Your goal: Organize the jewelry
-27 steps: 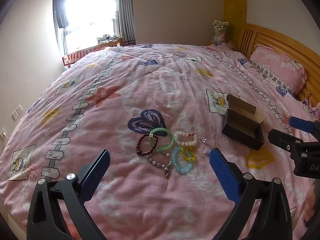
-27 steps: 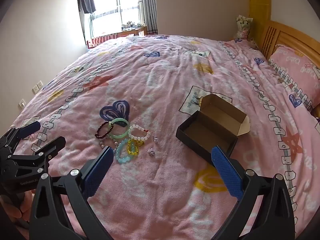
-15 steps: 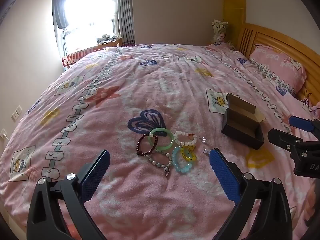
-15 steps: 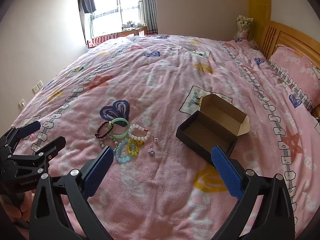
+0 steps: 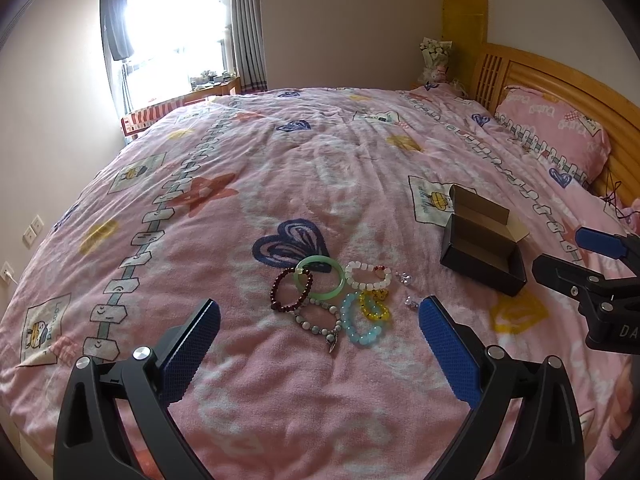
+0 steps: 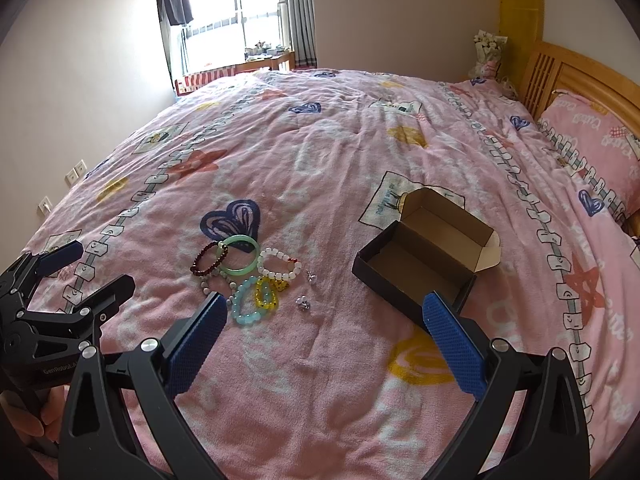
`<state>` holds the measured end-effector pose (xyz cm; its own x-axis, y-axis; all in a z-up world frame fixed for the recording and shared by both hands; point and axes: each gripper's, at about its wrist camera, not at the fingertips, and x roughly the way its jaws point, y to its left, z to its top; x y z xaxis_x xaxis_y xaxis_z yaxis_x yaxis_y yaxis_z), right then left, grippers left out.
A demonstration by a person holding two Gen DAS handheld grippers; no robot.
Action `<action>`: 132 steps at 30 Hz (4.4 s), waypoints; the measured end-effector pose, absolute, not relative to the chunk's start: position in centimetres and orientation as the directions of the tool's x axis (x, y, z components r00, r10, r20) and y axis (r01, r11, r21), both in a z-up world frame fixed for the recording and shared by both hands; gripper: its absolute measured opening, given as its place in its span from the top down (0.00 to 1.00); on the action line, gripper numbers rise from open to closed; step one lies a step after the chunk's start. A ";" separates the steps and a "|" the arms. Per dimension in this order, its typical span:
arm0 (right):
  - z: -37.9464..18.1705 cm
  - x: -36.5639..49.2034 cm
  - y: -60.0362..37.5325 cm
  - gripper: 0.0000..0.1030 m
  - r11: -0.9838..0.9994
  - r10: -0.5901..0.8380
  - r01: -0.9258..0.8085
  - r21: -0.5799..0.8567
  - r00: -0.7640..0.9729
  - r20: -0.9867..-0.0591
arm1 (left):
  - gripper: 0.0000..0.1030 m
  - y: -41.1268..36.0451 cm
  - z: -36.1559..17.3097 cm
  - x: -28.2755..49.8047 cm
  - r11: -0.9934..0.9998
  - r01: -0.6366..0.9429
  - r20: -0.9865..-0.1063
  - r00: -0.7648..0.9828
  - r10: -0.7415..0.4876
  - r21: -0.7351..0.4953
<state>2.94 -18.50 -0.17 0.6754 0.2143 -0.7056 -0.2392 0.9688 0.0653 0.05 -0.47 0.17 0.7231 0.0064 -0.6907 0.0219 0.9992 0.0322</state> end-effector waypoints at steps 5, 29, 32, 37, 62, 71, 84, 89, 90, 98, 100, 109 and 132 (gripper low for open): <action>-0.2 3.0 -18.5 0.07 0.969 0.214 -0.240 0.065 0.675 -0.706 | 0.06 -0.5 0.2 0.1 0.999 0.023 -0.691 0.722 0.007 0.034; 0.4 2.9 -19.5 0.07 0.970 0.217 -0.229 0.078 0.679 -0.701 | 0.06 -1.3 0.0 -0.3 0.999 0.025 -0.689 0.724 0.004 0.032; 0.3 2.9 -19.3 0.07 0.969 0.218 -0.236 0.073 0.676 -0.704 | 0.06 -1.3 0.0 -0.3 0.999 0.024 -0.690 0.724 0.004 0.032; 0.0 3.1 -18.8 0.07 0.967 0.217 -0.249 0.061 0.669 -0.711 | 0.06 -1.4 0.0 -0.4 0.999 0.026 -0.690 0.724 0.002 0.031; -1.1 3.3 -17.8 0.07 0.949 0.277 -0.299 0.102 0.635 -0.721 | 0.06 -0.9 -0.8 -0.3 0.999 0.012 -0.695 0.719 0.018 0.038; -3.6 5.0 -16.7 0.07 0.926 0.342 -0.344 0.158 0.582 -0.738 | 0.06 0.8 -2.9 1.7 0.998 -0.044 -0.729 0.682 0.056 0.036; -11.4 10.8 -14.7 0.38 0.892 0.435 -0.320 0.321 0.407 -0.803 | 0.27 4.0 -7.7 7.5 0.977 -0.066 -0.804 0.581 -0.128 -0.204; -14.1 13.0 -15.3 0.52 0.882 0.463 -0.269 0.386 0.357 -0.811 | 0.44 5.3 -10.9 9.9 0.960 -0.095 -0.842 0.508 -0.180 -0.263; -14.5 13.3 -15.6 0.54 0.876 0.477 -0.262 0.405 0.347 -0.807 | 0.46 5.8 -11.8 10.2 0.950 -0.097 -0.848 0.485 -0.215 -0.297; -17.5 15.7 -16.3 0.62 0.844 0.535 -0.228 0.486 0.301 -0.789 | 0.67 9.9 -15.5 11.2 0.874 -0.176 -0.826 0.452 -0.337 -0.453; -18.2 15.9 -16.8 0.65 0.828 0.561 -0.199 0.525 0.316 -0.765 | 0.67 10.1 -15.3 11.3 0.871 -0.183 -0.822 0.463 -0.332 -0.455; -19.9 16.3 -17.4 0.65 0.802 0.593 -0.148 0.579 0.320 -0.739 | 0.67 11.3 -15.9 12.6 0.838 -0.191 -0.793 0.481 -0.375 -0.512; -19.8 15.6 -15.4 0.88 0.850 0.526 -0.191 0.491 0.348 -0.776 | 0.91 13.1 -17.0 12.6 0.755 -0.263 -0.750 0.514 -0.417 -0.601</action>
<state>15.63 -15.41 -19.84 0.3475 0.5261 -0.7762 -0.1913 0.8501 0.4906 12.64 13.06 -17.04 0.5135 -0.4172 -0.7498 -0.2635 0.7550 -0.6005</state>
